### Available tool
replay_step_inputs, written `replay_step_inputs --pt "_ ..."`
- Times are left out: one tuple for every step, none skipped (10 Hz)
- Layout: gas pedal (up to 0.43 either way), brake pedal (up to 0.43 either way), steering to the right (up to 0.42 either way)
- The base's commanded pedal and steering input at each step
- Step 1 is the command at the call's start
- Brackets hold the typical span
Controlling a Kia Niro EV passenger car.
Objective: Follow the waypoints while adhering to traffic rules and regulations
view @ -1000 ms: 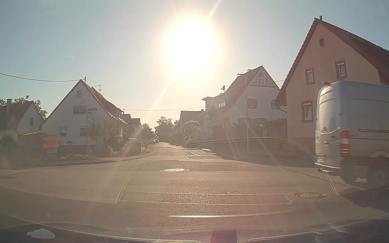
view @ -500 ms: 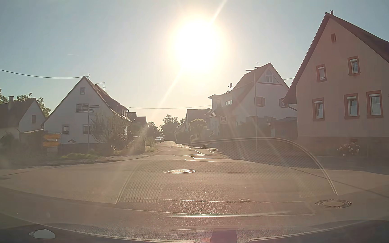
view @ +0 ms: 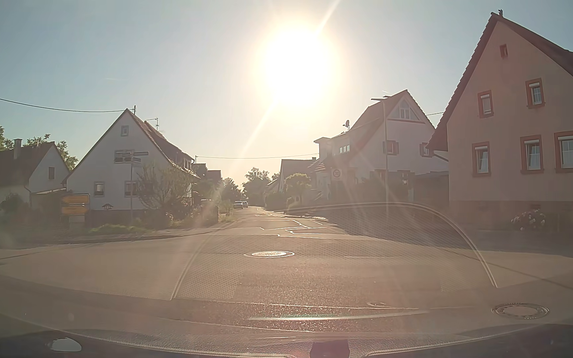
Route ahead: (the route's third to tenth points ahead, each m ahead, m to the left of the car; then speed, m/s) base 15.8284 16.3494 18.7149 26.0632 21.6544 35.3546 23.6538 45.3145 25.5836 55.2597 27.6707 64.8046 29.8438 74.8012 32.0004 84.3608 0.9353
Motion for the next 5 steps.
replay_step_inputs --pt "0.000 0.274 -0.106" --pt "0.000 0.274 -0.106" --pt "0.000 0.274 -0.106" --pt "0.000 0.268 -0.106" --pt "0.000 0.268 -0.106"
